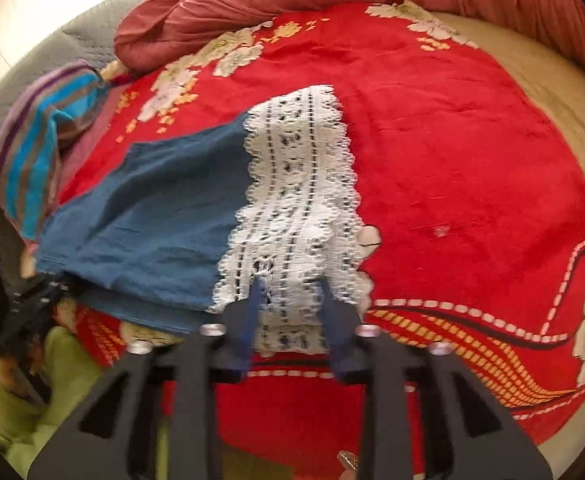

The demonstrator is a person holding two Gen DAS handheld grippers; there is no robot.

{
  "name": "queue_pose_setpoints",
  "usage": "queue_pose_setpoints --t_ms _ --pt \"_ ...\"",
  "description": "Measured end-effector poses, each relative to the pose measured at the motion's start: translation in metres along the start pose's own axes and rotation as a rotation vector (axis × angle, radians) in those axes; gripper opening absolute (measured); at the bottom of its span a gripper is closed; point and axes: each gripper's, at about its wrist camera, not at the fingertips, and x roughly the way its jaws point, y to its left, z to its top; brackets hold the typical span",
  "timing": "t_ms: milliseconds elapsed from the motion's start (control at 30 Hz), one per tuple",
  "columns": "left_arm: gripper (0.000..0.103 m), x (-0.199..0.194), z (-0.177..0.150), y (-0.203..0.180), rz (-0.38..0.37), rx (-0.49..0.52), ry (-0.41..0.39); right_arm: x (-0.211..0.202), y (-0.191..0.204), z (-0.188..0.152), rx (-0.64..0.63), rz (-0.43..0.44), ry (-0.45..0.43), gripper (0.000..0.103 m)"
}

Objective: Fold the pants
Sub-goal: 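Pull the lace hem with the right gripper away from the left gripper, straightening the leg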

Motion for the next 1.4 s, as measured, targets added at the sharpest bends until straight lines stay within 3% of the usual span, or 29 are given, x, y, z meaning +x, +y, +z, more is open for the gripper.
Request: queue_pose_setpoints --t_ms 33,200,233,333,433,567,633,967,1400 --pt "0.0 -0.001 0.001 0.0 -0.001 -0.001 -0.003 -0.004 -0.002 -0.001 0.006 0.012 -0.003 0.013" --pt "0.0 -0.002 0.0 -0.001 -0.01 0.0 -0.008 -0.023 -0.006 -0.001 -0.018 -0.021 -0.023 0.007" --pt "0.0 -0.003 0.0 -0.001 -0.01 0.003 -0.008 -0.025 -0.006 -0.002 -0.026 -0.044 -0.024 0.002" --pt "0.001 -0.001 -0.002 -0.003 -0.025 0.013 0.009 -0.02 -0.013 -0.003 -0.02 -0.095 -0.006 0.002" --pt "0.001 0.005 -0.004 -0.005 -0.026 0.022 0.032 -0.021 -0.019 -0.005 0.04 -0.006 -0.012 0.005" --pt "0.001 0.005 -0.005 -0.005 -0.024 0.021 0.03 -0.024 -0.012 -0.001 0.014 0.011 -0.037 0.023" --pt "0.001 0.005 -0.005 -0.004 -0.022 0.016 0.029 -0.022 -0.012 0.0 0.028 0.014 -0.037 0.027" --pt "0.001 0.003 -0.005 -0.002 -0.018 0.007 0.023 -0.029 -0.022 0.002 0.104 0.075 -0.085 0.028" --pt "0.001 0.004 -0.006 -0.003 -0.016 0.008 0.029 -0.027 -0.017 0.004 0.063 0.125 -0.067 0.028"
